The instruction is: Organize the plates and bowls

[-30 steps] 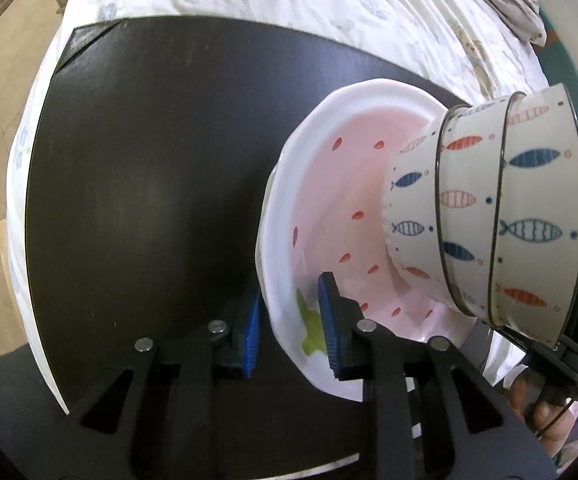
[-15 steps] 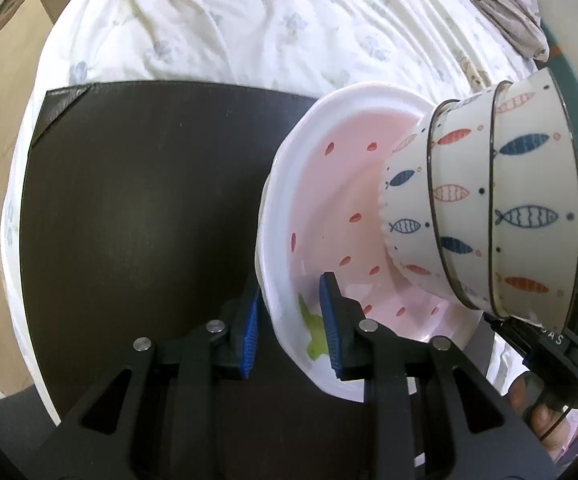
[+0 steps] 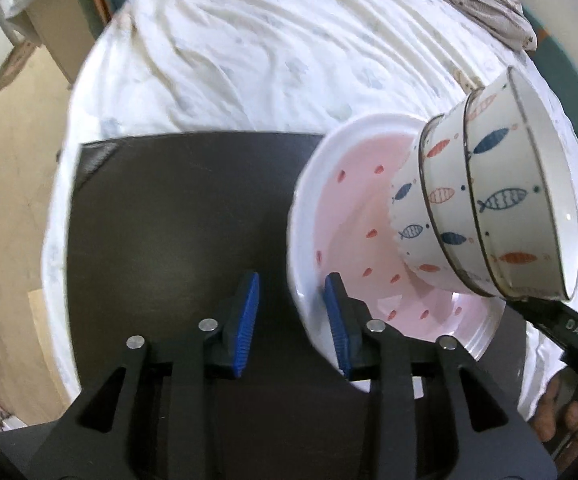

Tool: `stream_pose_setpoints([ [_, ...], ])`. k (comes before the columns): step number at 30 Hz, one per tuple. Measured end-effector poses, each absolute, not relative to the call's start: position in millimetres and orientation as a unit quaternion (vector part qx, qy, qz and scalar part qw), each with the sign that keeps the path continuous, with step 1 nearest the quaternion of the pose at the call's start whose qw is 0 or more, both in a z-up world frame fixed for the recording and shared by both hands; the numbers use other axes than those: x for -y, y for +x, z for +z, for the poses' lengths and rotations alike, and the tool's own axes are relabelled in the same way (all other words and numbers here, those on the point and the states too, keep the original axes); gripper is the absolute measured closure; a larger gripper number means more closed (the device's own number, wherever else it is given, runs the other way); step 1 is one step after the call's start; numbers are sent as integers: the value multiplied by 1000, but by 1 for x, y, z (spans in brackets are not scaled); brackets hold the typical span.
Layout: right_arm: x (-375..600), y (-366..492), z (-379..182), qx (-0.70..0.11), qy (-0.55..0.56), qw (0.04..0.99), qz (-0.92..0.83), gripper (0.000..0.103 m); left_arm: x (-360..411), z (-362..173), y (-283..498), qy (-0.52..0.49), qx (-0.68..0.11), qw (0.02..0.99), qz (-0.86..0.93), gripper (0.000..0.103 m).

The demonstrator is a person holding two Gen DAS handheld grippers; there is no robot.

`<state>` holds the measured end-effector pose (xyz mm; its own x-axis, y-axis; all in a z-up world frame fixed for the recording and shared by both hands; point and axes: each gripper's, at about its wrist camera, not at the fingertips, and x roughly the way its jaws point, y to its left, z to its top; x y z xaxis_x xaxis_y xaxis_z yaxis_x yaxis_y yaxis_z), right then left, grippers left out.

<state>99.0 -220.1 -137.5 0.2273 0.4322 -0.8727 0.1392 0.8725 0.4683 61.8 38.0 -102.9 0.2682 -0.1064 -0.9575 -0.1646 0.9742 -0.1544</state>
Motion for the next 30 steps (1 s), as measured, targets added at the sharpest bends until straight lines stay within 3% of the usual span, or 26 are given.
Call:
stream_pose_setpoints([
  [10,250,68,-85,-561,222,796,49,74,-43,-43,21,-83,-537,839,31,71],
  [12,250,59,-70,-546,213,809,50,63,-38,-31,23,-76,-518,851,28,59],
  [13,250,51,-62,-538,205,816,54,52,-37,-22,18,-76,-507,858,26,47],
  [14,248,43,-53,-530,195,823,57,49,-38,-18,14,-76,-499,863,25,40],
  [15,246,40,-47,-524,187,828,60,49,-39,-13,11,-77,-490,868,23,37],
  [17,242,32,-32,-513,174,838,67,34,-39,-4,2,-77,-477,875,20,27],
  [21,233,12,-3,-480,152,859,92,25,-40,12,-18,-83,-456,886,7,13],
  [23,228,0,10,-462,142,869,108,12,-39,23,-27,-78,-439,895,1,0],
  [25,221,-11,20,-445,130,879,111,3,-37,35,-36,-61,-420,905,1,0],
  [30,215,-34,34,-416,119,893,122,0,-29,50,-56,-36,-385,922,2,0],
])
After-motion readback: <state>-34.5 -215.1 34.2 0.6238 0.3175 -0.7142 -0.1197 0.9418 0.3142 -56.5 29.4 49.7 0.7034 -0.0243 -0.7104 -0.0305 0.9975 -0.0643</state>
